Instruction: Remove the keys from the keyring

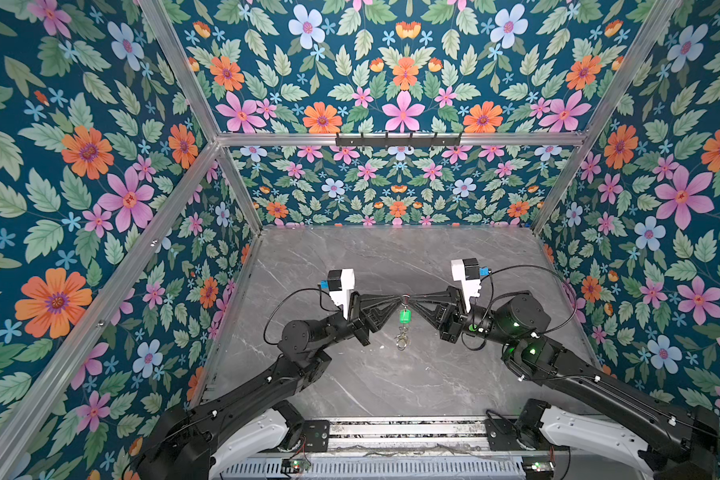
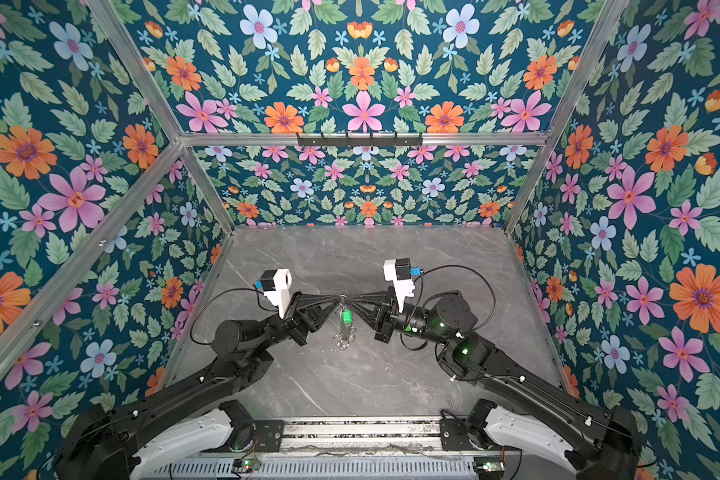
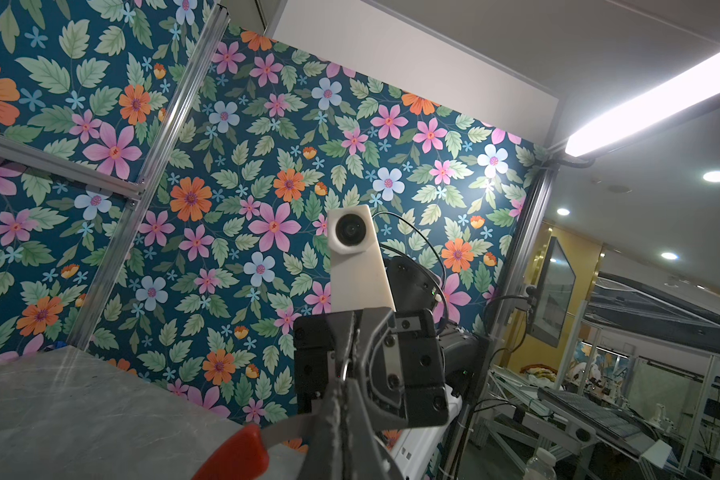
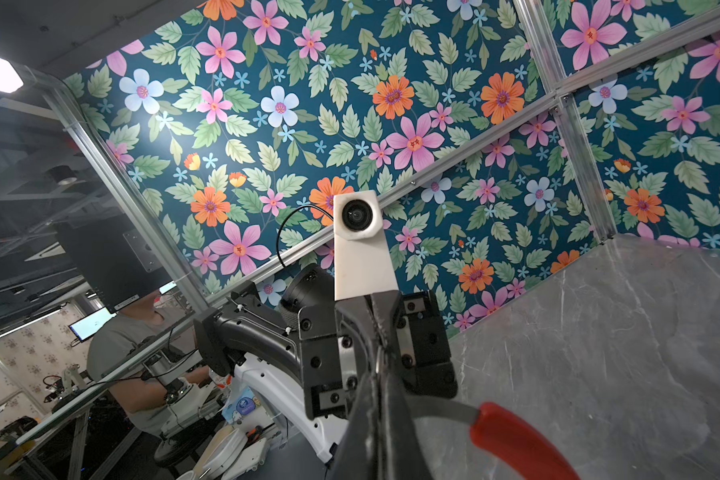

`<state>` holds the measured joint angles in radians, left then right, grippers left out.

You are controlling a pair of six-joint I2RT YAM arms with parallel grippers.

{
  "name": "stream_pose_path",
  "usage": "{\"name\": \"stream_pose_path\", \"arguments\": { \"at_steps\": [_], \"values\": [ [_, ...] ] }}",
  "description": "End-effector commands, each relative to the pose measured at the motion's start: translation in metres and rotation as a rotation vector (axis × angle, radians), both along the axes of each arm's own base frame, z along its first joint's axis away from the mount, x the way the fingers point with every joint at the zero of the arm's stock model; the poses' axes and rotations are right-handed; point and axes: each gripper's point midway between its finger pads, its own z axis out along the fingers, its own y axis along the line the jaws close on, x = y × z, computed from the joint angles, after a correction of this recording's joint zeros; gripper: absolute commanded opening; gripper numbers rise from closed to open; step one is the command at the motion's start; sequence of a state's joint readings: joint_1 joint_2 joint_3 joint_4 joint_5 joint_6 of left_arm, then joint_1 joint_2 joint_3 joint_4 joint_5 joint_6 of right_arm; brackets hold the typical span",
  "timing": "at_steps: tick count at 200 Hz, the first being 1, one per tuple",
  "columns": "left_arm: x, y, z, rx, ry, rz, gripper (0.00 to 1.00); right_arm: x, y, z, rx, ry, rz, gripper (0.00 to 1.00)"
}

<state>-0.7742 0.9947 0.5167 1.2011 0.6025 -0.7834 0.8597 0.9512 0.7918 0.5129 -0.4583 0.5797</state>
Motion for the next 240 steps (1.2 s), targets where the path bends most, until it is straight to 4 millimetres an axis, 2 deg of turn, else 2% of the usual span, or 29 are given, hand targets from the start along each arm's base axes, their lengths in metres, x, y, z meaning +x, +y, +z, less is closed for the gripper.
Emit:
{"name": "stream_pose_path", "arguments": {
  "at_steps": [1, 21, 34, 50, 68, 117, 156, 240],
  "values": [
    [-0.005, 0.005, 0.008, -0.030, -0.038, 0.001, 0.02, 0.001, -0.003, 0.005, 0.011, -0.012, -0.017, 0.00],
    [-0.005, 0.005, 0.007, -0.029, -0.036, 0.003, 0.29, 0.002, -0.004, 0.000, -0.006, -0.004, -0.031, 0.00],
    [-0.006, 0.006, 0.005, -0.025, -0.032, 0.003, 0.43, 0.002, -0.006, -0.004, -0.029, 0.003, -0.040, 0.00],
    [-0.007, 0.007, 0.002, -0.011, -0.025, 0.004, 0.52, 0.001, -0.007, -0.010, -0.070, 0.009, -0.047, 0.00],
    [-0.010, 0.007, -0.003, 0.022, -0.015, -0.001, 0.56, -0.002, -0.011, -0.018, -0.137, 0.002, -0.057, 0.00],
    [-0.014, -0.001, -0.025, 0.193, 0.036, -0.021, 0.56, -0.015, -0.025, -0.040, -0.397, -0.032, -0.018, 0.00],
    [-0.017, -0.009, -0.033, 0.327, 0.044, -0.051, 0.53, -0.020, -0.035, -0.044, -0.503, -0.017, 0.067, 0.00],
    [-0.022, -0.027, -0.049, 0.439, 0.050, -0.166, 0.38, -0.034, -0.025, -0.056, -0.618, -0.006, 0.236, 0.00]
  ]
}}
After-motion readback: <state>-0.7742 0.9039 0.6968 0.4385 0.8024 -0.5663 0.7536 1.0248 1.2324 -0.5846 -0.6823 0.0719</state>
